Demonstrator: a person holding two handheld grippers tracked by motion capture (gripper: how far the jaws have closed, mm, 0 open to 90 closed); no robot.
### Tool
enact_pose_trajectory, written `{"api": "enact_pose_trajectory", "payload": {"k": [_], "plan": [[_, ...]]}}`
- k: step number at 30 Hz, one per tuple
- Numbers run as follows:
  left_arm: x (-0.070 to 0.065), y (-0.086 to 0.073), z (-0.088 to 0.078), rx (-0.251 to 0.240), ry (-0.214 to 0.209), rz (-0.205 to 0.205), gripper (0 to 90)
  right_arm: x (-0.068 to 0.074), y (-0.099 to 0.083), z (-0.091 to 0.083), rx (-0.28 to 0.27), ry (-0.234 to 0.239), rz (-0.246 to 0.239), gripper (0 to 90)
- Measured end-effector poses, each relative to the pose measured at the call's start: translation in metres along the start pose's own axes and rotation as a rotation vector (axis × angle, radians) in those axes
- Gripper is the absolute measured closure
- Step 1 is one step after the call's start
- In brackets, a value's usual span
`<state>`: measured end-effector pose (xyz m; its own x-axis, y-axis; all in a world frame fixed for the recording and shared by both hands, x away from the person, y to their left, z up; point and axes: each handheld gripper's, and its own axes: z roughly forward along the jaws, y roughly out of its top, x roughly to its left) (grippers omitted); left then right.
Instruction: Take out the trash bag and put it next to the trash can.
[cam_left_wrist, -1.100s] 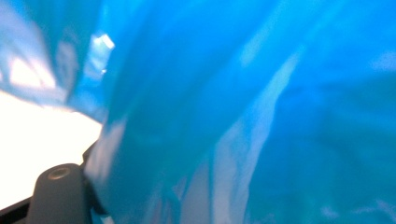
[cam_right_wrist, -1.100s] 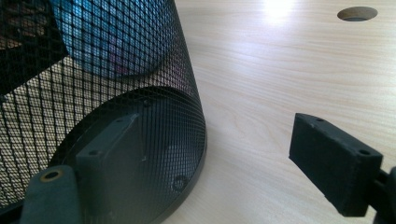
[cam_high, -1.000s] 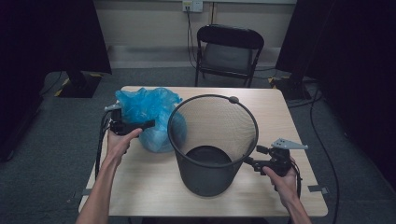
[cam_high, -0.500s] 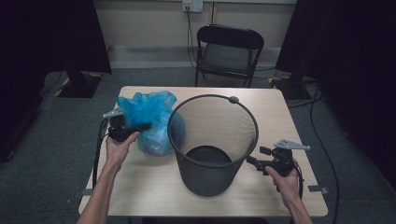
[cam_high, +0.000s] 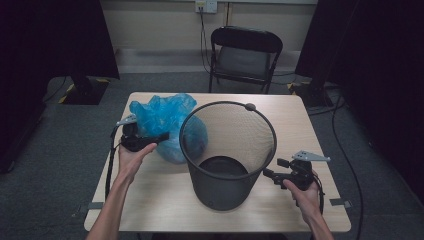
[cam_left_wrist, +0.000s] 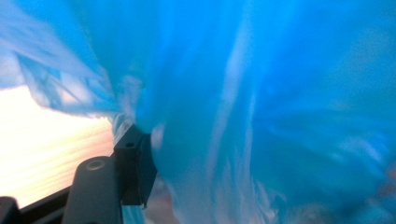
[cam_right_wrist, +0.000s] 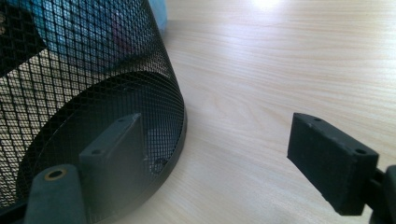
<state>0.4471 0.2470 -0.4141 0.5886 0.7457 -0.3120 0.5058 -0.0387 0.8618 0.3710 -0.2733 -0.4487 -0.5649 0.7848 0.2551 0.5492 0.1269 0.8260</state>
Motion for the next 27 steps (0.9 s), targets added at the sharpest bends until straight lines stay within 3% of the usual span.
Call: {"api": "enact_pose_trajectory", "payload": {"k": [2, 5, 8, 13, 16, 18, 27], "plan": [[-0.002, -0.002, -0.010, -0.006, 0.017, 0.015, 29.7, 0.001, 0.000, 0.001, 0.002, 0.003, -0.002, 18.3], [0.001, -0.005, -0.026, -0.052, 0.011, -0.007, 26.2, 0.002, 0.000, 0.001, 0.003, 0.006, -0.006, 18.3], [-0.001, -0.008, -0.036, -0.030, 0.054, 0.055, 21.8, 0.002, 0.000, 0.002, 0.007, 0.009, -0.004, 18.3], [-0.001, -0.010, -0.051, -0.044, 0.030, 0.047, 19.5, 0.004, -0.001, 0.004, 0.013, 0.015, -0.011, 18.4], [-0.001, -0.006, -0.058, -0.074, -0.001, 0.017, 18.7, 0.004, -0.001, 0.005, 0.016, 0.016, -0.012, 18.7], [-0.003, -0.004, -0.062, -0.086, 0.012, 0.030, 18.7, 0.004, -0.001, 0.006, 0.017, 0.016, -0.015, 18.7], [-0.008, -0.028, -0.069, -0.039, 0.066, 0.061, 15.8, 0.004, -0.001, 0.005, 0.018, 0.011, -0.018, 18.7]]}}
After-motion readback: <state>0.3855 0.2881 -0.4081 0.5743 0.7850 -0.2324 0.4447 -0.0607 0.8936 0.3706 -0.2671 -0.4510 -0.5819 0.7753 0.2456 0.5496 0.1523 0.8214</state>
